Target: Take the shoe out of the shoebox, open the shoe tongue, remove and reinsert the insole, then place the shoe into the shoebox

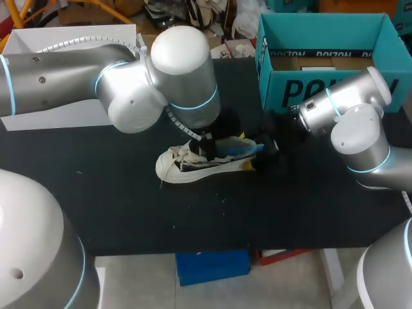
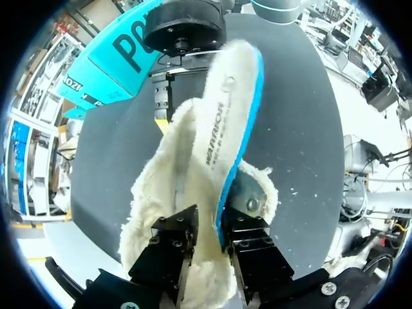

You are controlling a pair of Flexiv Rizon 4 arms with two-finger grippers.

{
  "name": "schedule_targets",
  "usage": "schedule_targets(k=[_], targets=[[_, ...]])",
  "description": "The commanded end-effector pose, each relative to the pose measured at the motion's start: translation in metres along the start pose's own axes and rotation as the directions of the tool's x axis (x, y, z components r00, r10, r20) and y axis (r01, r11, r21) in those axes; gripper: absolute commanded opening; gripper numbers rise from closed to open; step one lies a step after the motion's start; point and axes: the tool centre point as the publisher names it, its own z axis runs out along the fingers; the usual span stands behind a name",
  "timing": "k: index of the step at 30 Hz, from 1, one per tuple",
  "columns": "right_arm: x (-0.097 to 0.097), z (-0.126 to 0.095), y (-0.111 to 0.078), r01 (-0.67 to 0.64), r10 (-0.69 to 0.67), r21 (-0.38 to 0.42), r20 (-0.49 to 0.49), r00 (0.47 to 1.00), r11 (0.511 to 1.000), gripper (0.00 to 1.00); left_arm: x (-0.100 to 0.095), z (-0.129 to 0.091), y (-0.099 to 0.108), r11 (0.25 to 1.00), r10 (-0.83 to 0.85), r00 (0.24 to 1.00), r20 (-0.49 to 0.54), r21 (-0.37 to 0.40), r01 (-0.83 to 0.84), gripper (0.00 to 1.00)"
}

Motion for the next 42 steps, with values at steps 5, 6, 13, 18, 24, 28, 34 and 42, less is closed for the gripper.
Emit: schedule_targets(k=[5, 6, 13, 18, 24, 28, 34, 42], targets=[[-0.003, 0.001, -0.003, -0.001, 0.001, 0.001, -0.001, 1.0, 1.0, 0.0, -0.01, 0.009, -0.011, 0.996, 0.026, 0.999, -0.032, 0.081, -0.023, 0.2], [-0.003, 0.001, -0.003, -0.001, 0.001, 0.001, -0.001, 1.0, 1.0, 0.0, -0.011, 0.01, -0.013, 0.996, 0.03, 0.999, -0.032, 0.087, -0.027, 0.19], [-0.003, 0.001, -0.003, -0.001, 0.001, 0.001, -0.001, 1.0, 1.0, 0.0, -0.013, 0.011, -0.024, 0.988, 0.072, 0.996, -0.046, 0.141, -0.065, 0.18], [-0.003, 0.001, -0.003, -0.001, 0.001, 0.001, -0.001, 1.0, 1.0, 0.0, -0.014, 0.013, -0.034, 0.985, 0.082, 0.996, -0.04, 0.156, -0.075, 0.18], [-0.003, 0.001, -0.003, -0.001, 0.001, 0.001, -0.001, 1.0, 1.0, 0.0, -0.014, 0.01, -0.048, 0.981, 0.102, 0.995, -0.013, 0.165, -0.098, 0.19], [-0.003, 0.001, -0.003, -0.001, 0.001, 0.001, -0.001, 1.0, 1.0, 0.0, -0.016, 0.008, -0.058, 0.977, 0.119, 0.993, -0.007, 0.177, -0.115, 0.2], [-0.003, 0.001, -0.003, -0.001, 0.001, 0.001, -0.001, 1.0, 1.0, 0.0, -0.018, 0.007, -0.075, 0.97, 0.151, 0.988, -0.002, 0.191, -0.148, 0.2], [-0.003, 0.001, -0.003, -0.001, 0.001, 0.001, -0.001, 1.0, 1.0, 0.0, -0.017, 0.008, -0.086, 0.964, 0.19, 0.982, -0.002, 0.189, -0.186, 0.0]])
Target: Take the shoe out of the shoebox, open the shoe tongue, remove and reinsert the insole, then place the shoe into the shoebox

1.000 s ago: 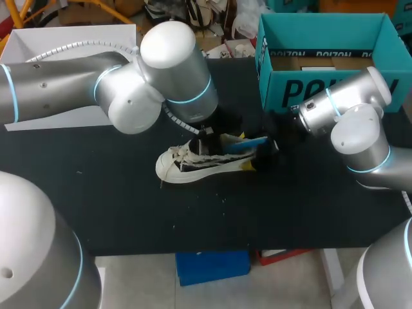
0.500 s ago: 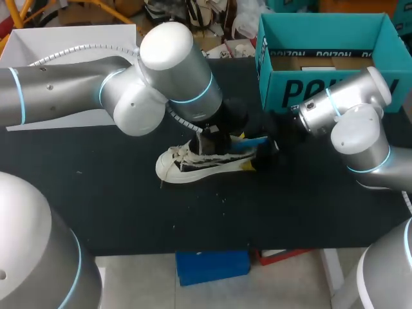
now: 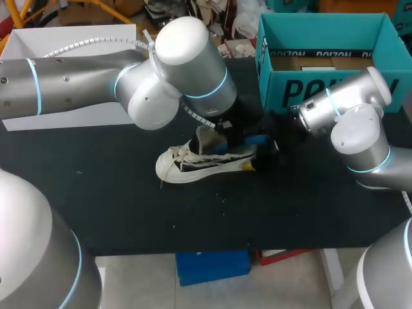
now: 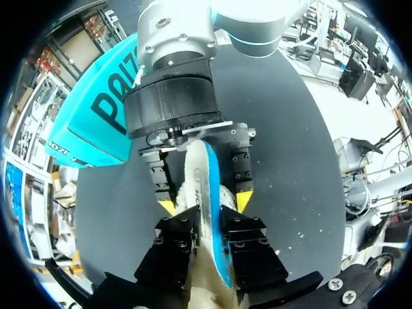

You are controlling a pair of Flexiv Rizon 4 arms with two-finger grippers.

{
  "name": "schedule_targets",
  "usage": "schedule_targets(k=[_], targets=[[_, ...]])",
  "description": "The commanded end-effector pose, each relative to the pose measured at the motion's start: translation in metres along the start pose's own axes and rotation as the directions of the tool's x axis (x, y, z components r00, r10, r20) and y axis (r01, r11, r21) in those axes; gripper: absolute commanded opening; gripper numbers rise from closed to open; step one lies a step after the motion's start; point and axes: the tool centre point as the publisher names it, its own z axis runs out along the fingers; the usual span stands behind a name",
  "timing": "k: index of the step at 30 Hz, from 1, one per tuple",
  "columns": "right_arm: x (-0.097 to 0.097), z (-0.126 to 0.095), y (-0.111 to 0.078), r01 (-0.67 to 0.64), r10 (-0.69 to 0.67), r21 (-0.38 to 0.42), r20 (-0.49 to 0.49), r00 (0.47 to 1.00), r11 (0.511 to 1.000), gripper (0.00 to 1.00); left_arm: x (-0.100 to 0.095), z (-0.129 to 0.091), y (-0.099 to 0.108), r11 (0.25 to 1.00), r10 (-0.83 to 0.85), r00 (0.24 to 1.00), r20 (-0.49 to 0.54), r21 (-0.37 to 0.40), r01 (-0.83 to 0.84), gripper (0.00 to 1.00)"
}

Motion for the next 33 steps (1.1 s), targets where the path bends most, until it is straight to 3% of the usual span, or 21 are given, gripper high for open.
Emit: schedule_targets(k=[1, 8, 18, 24, 30, 33], targets=[[-0.003, 0.001, -0.003, -0.001, 0.001, 0.001, -0.001, 1.0, 1.0, 0.0, 0.0, 0.004, -0.002, 1.0, 0.014, 1.0, -0.009, -0.006, -0.014, 0.0], [-0.003, 0.001, -0.003, -0.001, 0.001, 0.001, -0.001, 1.0, 1.0, 0.0, 0.014, -0.001, 0.001, 0.998, 0.055, 0.997, -0.045, 0.02, -0.054, 0.0], [-0.003, 0.001, -0.003, -0.001, 0.001, 0.001, -0.001, 1.0, 1.0, 0.0, 0.045, -0.067, 0.002, 0.973, 0.152, 0.988, -0.018, 0.181, -0.146, 0.0], [-0.003, 0.001, -0.003, -0.001, 0.001, 0.001, -0.001, 1.0, 1.0, 0.0, 0.048, -0.109, -0.003, 0.922, 0.121, 0.992, -0.027, 0.373, -0.103, 0.0], [-0.003, 0.001, -0.003, -0.001, 0.001, 0.001, -0.001, 1.0, 1.0, 0.0, 0.044, -0.156, -0.024, 0.818, 0.078, 0.996, -0.05, 0.574, -0.035, 0.0], [-0.003, 0.001, -0.003, -0.001, 0.001, 0.001, -0.001, 1.0, 1.0, 0.0, 0.039, -0.183, -0.039, 0.773, 0.066, 0.997, -0.04, 0.634, -0.025, 0.0]])
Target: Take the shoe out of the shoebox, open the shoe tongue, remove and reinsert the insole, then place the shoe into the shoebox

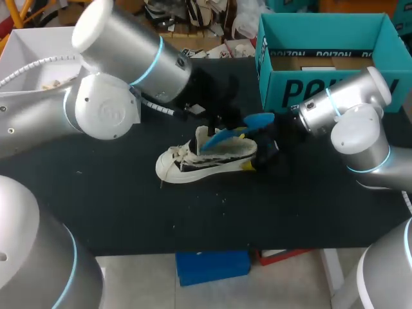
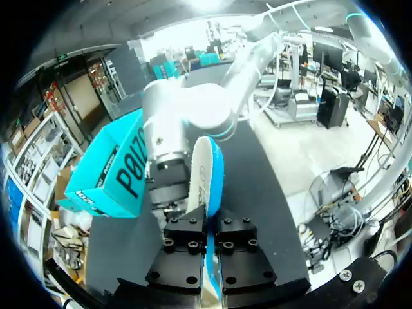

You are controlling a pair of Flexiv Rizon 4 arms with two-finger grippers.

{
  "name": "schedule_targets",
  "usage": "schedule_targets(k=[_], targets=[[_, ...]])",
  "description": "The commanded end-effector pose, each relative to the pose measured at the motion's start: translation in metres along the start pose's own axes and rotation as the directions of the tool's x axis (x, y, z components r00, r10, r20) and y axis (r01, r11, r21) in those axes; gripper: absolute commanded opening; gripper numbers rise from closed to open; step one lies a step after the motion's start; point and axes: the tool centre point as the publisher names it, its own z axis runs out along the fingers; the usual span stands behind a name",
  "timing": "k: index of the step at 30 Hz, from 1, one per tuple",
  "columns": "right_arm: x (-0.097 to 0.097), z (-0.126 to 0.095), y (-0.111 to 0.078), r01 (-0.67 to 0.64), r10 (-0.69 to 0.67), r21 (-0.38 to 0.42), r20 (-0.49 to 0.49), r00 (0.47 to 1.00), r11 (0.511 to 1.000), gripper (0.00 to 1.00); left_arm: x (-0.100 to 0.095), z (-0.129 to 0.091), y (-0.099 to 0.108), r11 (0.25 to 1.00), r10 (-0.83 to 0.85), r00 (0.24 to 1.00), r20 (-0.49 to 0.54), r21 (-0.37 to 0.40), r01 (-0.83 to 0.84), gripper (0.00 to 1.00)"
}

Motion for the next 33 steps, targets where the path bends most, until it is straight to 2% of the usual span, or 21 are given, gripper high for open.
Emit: schedule_targets(k=[1, 4, 7, 25, 30, 33], targets=[[-0.003, 0.001, -0.003, -0.002, 0.002, 0.001, -0.001, 1.0, 1.0, 0.0, 0.0, -0.049, -0.021, 0.974, -0.005, 1.0, 0.018, 0.227, 0.001, 0.0], [-0.003, 0.001, -0.003, -0.002, 0.002, 0.001, -0.001, 1.0, 1.0, 0.0, -0.004, -0.063, -0.043, 0.955, -0.009, 1.0, 0.012, 0.296, 0.005, 0.0], [-0.003, 0.001, -0.003, -0.002, 0.002, 0.001, -0.001, 1.0, 1.0, 0.0, -0.006, -0.075, -0.054, 0.921, -0.034, 0.999, -0.031, 0.387, 0.044, 0.0], [-0.003, 0.001, -0.003, -0.002, 0.002, 0.001, -0.001, 1.0, 1.0, 0.0, -0.006, -0.075, -0.054, 0.921, -0.034, 0.999, -0.031, 0.387, 0.044, 0.0], [-0.003, 0.001, -0.003, -0.002, 0.002, 0.001, -0.001, 1.0, 1.0, 0.0, 0.007, -0.098, -0.065, 0.814, -0.173, 0.983, -0.065, 0.552, 0.18, 0.0], [-0.003, 0.001, -0.003, -0.002, 0.002, 0.001, -0.001, 1.0, 1.0, 0.0, 0.011, -0.112, -0.079, 0.78, -0.185, 0.978, -0.095, 0.592, 0.205, 0.0]])
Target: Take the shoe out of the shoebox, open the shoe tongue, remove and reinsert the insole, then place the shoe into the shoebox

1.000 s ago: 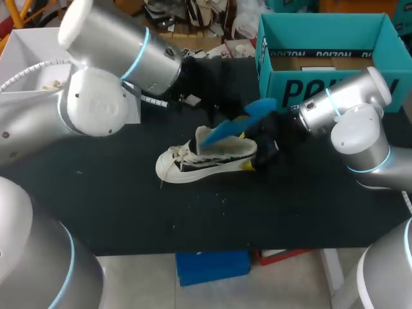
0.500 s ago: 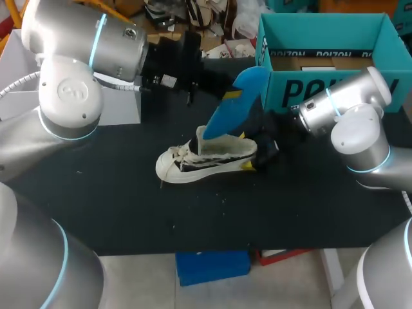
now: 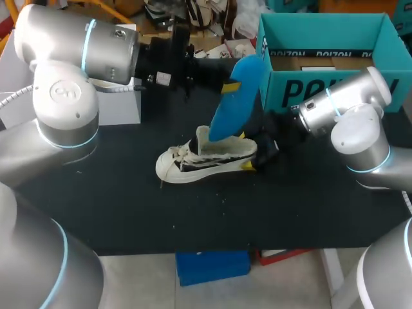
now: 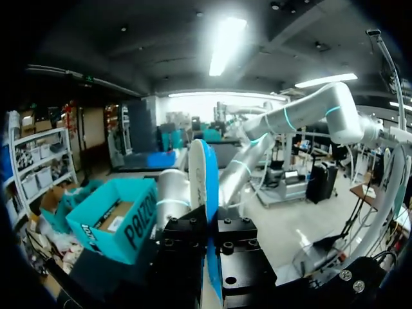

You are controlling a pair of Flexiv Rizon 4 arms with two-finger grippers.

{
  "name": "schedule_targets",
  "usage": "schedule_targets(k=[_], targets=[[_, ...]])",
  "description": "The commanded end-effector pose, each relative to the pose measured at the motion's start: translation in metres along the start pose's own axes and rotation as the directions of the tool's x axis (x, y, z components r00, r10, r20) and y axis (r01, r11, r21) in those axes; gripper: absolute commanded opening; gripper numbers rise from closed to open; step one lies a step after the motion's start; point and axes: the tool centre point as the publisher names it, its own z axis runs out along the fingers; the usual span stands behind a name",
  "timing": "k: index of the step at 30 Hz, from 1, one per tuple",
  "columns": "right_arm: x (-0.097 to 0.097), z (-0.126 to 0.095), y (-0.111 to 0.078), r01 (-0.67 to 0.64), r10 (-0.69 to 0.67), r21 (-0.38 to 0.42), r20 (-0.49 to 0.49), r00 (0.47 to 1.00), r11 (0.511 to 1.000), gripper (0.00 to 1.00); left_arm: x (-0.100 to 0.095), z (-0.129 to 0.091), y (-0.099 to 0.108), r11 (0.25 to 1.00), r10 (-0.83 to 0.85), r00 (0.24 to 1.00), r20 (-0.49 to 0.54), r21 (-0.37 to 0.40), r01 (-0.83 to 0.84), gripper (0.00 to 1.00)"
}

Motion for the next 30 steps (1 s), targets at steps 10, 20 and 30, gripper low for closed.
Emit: schedule_targets(k=[10, 20, 30], targets=[[-0.003, 0.001, -0.003, -0.002, 0.002, 0.001, -0.001, 1.0, 1.0, 0.0, 0.044, -0.021, -0.048, 0.956, -0.13, 0.988, -0.087, 0.254, 0.148, 0.0], [-0.003, 0.001, -0.003, -0.002, 0.002, 0.001, -0.001, 1.0, 1.0, 0.0, 0.068, -0.024, -0.079, 0.941, -0.144, 0.971, -0.192, 0.276, 0.194, 0.0], [-0.003, 0.001, -0.003, -0.002, 0.002, 0.001, -0.001, 1.0, 1.0, 0.0, 0.087, -0.03, -0.128, 0.923, -0.125, 0.965, -0.229, 0.331, 0.198, 0.0]])
